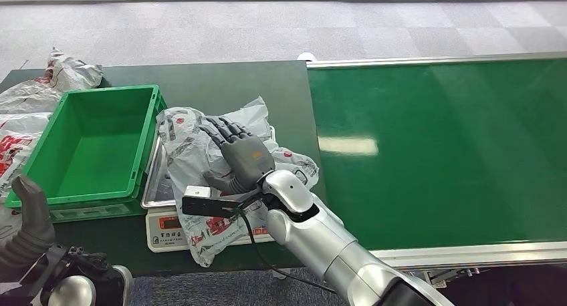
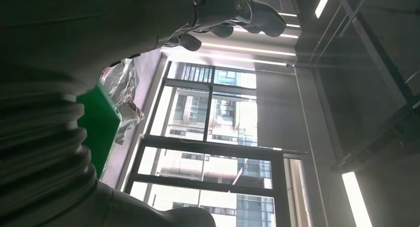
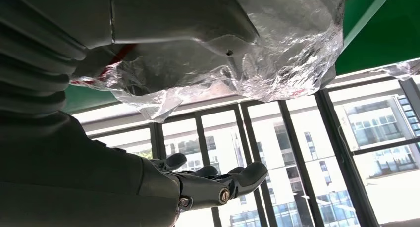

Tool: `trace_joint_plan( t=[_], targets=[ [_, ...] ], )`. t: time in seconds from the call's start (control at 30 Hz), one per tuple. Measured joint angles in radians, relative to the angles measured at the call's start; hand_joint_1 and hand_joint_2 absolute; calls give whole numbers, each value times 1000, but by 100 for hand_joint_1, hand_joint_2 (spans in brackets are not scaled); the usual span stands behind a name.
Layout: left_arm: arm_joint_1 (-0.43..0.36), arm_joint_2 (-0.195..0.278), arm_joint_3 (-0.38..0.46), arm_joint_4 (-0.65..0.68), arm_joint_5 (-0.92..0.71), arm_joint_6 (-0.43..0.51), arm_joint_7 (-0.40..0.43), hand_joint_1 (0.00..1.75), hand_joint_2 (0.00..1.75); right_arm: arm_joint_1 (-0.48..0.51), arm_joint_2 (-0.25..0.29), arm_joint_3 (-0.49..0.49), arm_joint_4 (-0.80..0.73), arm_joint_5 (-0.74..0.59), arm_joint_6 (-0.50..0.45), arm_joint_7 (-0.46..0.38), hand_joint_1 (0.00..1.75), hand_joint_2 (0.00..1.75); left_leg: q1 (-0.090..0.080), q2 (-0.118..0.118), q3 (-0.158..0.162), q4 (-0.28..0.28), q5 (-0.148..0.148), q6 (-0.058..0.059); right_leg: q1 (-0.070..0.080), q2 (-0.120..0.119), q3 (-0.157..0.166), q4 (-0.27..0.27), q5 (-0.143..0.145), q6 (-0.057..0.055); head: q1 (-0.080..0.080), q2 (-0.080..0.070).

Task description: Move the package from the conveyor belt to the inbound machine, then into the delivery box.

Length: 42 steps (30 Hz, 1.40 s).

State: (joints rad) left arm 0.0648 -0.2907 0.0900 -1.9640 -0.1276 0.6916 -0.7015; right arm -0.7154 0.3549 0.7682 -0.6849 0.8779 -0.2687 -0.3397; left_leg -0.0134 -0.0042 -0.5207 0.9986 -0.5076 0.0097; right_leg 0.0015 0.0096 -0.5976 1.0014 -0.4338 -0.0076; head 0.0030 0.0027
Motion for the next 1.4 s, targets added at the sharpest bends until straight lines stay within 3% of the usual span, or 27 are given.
trace_joint_plan(
  t=[0.23,0.43,0.53,0.67,0.77,0.87,1.1,1.4],
  targets=[
    [0,0,0,-2,-10,0,0,0,175,2,-5,-9,-14,-36,51,-4,0,0,0,0,0,0,0,0,0,0,0,0,0,0,0,0],
    [1,0,0,-2,-16,0,0,0,175,14,-12,-88,-51,-183,168,-38,0,0,0,0,0,0,0,0,0,0,0,0,0,0,0,0],
    [1,-1,1,-2,-19,0,0,0,175,37,-15,-149,-97,-269,177,-71,0,0,0,0,0,0,0,0,0,0,0,0,0,0,0,0],
    [3,-2,3,1,-30,0,0,0,175,93,-16,-242,-220,-365,67,-142,0,0,0,-1,0,0,0,0,0,0,0,0,0,0,0,0],
    [3,-2,4,14,-39,0,0,0,175,159,-16,-303,-383,-332,-180,-226,0,0,0,-1,-1,0,0,0,0,0,0,0,0,0,0,0],
    [2,-2,1,31,-59,0,0,0,175,234,-13,-352,-589,-196,-392,-293,0,0,-1,0,-1,0,-1,0,0,0,-1,0,0,0,0,0],
    [-4,1,-17,71,-79,0,0,0,175,346,-4,-473,-986,-93,-432,-355,0,0,-1,1,-1,0,-2,0,0,0,-1,-1,-1,0,0,0],
    [-19,10,-54,139,-144,-18,17,0,175,379,-13,-538,-1192,-80,-431,-359,0,0,-1,1,1,0,-2,0,1,1,-1,-1,0,0,0,0]
  ],
)
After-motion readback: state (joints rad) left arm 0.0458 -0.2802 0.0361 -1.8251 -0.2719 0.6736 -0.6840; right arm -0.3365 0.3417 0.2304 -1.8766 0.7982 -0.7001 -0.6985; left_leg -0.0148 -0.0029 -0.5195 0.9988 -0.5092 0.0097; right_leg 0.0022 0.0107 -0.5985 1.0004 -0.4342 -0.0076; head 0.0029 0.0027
